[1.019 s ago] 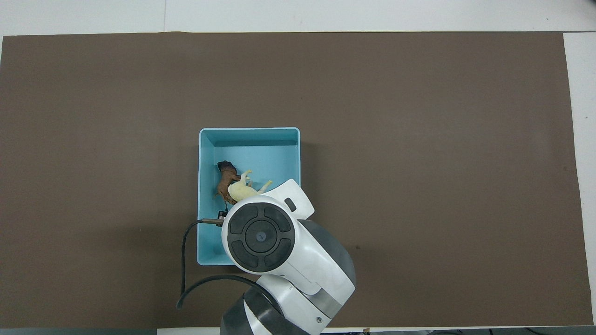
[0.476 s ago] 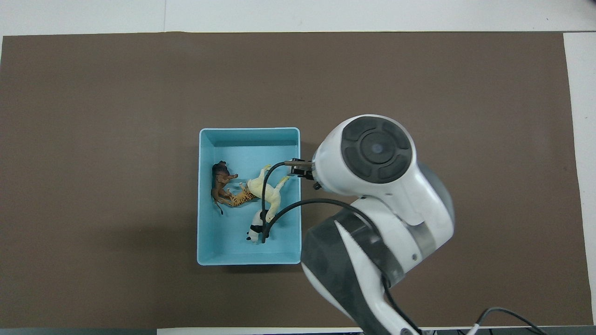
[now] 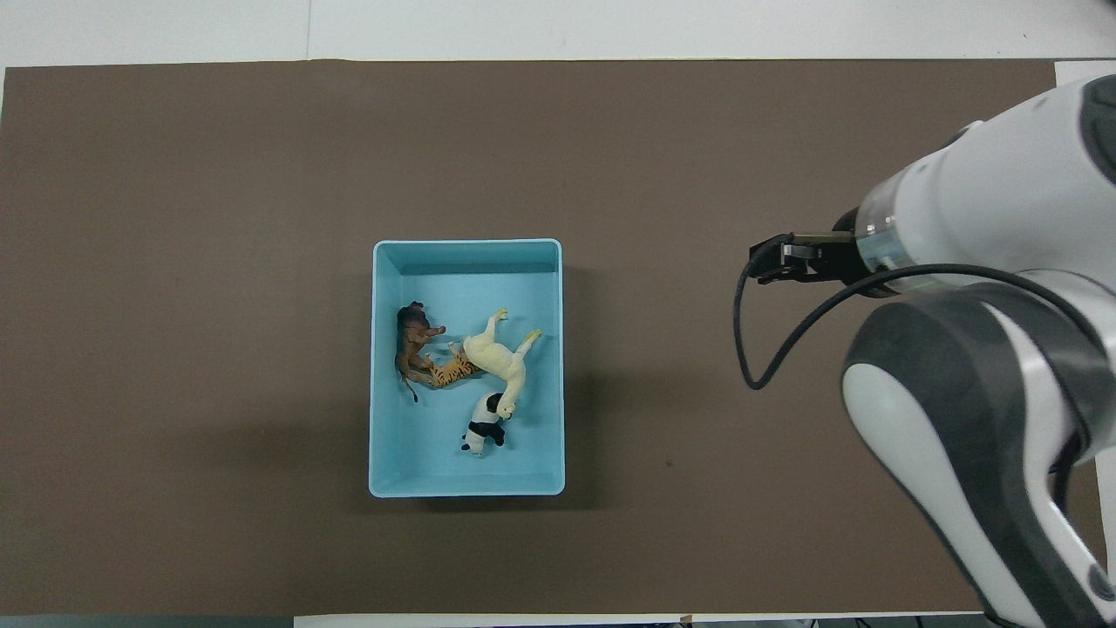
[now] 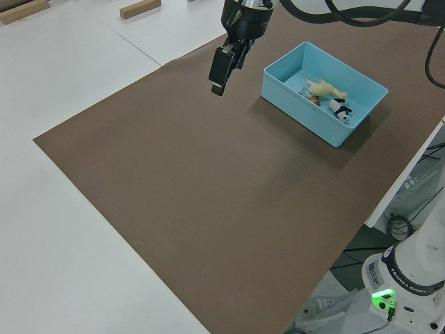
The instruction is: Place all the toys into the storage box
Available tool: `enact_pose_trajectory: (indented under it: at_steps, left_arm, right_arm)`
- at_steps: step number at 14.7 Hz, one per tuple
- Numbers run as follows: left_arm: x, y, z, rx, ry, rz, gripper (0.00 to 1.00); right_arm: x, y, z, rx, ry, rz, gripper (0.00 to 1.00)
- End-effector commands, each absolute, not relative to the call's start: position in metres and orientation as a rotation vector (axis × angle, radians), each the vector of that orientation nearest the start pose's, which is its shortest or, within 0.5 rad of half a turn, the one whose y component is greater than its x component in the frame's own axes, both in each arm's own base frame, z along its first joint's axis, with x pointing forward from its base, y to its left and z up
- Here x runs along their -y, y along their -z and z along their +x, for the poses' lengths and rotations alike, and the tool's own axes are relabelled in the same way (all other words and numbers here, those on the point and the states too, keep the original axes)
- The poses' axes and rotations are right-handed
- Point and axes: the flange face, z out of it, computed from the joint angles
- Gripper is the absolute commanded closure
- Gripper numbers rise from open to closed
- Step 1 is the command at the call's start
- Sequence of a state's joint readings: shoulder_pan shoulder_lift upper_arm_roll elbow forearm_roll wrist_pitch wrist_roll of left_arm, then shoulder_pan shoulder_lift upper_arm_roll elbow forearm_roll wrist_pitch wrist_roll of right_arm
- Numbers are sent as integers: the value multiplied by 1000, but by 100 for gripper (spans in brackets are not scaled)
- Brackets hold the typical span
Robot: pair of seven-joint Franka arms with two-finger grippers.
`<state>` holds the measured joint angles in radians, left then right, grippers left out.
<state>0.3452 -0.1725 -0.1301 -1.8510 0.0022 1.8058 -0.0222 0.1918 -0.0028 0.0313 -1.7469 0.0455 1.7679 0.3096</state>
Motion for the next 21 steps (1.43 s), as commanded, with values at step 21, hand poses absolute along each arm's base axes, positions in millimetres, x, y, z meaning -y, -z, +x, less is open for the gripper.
enact_pose_trajectory:
  at_steps: [21]
  left_arm:
    - [13, -590, 545, 122, -238, -3089, 0]
  right_arm:
    - [25, -585, 536, -33, -69, -3128, 0]
